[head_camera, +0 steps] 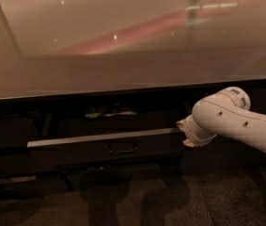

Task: Open top drawer

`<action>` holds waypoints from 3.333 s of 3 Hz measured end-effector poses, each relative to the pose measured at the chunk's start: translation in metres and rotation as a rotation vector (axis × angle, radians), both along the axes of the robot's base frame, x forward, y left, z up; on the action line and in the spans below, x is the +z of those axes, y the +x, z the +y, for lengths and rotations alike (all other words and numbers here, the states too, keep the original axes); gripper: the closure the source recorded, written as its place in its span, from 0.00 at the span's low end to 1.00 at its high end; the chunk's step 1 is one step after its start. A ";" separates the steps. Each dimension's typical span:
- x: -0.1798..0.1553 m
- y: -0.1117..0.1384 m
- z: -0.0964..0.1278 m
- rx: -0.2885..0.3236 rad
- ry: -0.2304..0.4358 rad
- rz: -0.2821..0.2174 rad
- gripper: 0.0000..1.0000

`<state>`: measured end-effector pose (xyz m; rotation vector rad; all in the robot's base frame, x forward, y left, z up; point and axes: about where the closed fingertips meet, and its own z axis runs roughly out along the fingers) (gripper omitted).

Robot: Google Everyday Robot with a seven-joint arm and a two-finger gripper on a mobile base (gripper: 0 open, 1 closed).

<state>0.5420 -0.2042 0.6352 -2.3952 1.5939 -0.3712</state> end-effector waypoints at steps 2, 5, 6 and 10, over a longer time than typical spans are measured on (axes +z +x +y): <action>-0.001 -0.004 -0.001 0.006 -0.001 -0.003 1.00; -0.001 -0.008 0.000 0.011 -0.004 -0.010 1.00; -0.002 -0.013 0.000 0.019 -0.006 -0.016 1.00; -0.003 -0.023 0.000 0.032 -0.011 -0.027 1.00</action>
Offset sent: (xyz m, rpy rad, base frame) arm -0.2671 0.0240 -0.1513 -0.0619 -0.1868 0.3114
